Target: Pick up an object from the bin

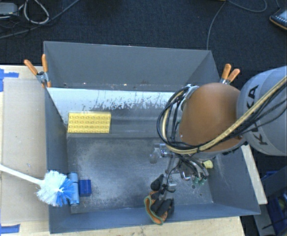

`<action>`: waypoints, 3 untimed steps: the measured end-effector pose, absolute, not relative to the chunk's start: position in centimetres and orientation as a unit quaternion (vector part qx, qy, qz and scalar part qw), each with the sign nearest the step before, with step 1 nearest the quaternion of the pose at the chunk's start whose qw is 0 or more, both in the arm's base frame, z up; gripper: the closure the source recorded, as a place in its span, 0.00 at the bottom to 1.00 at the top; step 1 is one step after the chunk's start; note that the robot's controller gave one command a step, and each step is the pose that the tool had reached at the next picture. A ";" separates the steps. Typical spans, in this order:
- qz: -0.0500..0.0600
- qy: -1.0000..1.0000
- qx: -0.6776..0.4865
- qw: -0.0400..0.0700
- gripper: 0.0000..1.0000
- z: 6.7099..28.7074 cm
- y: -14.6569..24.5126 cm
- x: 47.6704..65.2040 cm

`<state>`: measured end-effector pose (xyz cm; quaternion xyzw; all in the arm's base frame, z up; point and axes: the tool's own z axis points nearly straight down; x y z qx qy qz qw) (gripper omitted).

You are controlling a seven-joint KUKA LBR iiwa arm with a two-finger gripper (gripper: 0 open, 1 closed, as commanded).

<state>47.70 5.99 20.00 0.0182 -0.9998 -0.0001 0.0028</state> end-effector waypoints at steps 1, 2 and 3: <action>-0.001 -0.999 0.052 0.001 0.00 21.7 13.6 48.6; 0.000 -0.999 0.050 0.003 0.00 18.6 9.0 48.2; -0.002 -0.992 0.128 0.001 0.00 20.4 6.2 50.6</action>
Offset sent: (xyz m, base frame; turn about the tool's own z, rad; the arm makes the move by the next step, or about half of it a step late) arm 0.0027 -0.0427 -0.0461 -0.0374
